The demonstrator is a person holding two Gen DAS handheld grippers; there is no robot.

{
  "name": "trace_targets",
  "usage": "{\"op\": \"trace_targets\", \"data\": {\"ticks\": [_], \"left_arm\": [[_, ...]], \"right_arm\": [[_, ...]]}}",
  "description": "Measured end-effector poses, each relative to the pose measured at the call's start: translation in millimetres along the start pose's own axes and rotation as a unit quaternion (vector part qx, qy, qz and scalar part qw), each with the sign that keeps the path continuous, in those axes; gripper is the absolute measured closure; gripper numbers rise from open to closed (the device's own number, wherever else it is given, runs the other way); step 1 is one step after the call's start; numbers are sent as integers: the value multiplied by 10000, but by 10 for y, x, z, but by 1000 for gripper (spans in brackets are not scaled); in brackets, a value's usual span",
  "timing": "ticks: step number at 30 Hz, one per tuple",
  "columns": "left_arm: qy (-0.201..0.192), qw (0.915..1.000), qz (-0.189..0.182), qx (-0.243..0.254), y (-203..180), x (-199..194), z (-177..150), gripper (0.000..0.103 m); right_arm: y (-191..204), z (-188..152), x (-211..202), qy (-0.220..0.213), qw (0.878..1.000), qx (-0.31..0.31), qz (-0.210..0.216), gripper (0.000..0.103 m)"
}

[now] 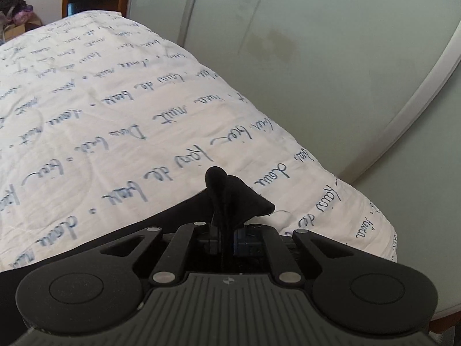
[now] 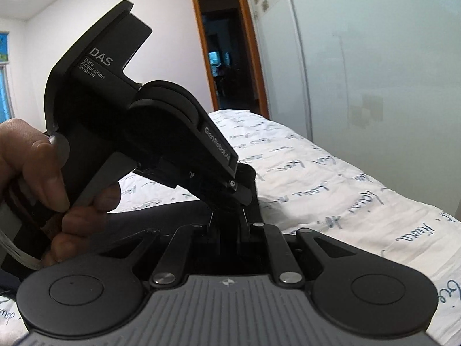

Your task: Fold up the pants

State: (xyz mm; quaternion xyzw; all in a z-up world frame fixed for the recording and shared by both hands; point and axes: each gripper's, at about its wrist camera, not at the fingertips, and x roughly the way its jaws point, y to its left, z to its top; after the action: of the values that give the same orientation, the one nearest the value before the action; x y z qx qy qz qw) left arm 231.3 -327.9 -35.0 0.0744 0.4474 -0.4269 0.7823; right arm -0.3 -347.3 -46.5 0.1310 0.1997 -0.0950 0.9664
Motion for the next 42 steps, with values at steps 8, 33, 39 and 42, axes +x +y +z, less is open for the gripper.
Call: {"op": "trace_targets", "data": {"ticks": [8,33,39,42], "left_arm": [[-255,9985,-47,-492,370,-415,-54,93],[-600,9406,473,-3307,2898,-1793,-1585,90],[-673,9387,550,-3337,3021,-1852,-1680,79],[-720,9363,418,-3411,3101,-1855,-1746,79]], "right_arm": [[384,101,-21,-34,9982,-405,441,94],[2659,-190,382,1248,9335,-2093,2632,94],[2952,-435,386,1396,9283,-2253,2607,92],[2971,-482,419,1497,9274,-2280,2561,91]]}}
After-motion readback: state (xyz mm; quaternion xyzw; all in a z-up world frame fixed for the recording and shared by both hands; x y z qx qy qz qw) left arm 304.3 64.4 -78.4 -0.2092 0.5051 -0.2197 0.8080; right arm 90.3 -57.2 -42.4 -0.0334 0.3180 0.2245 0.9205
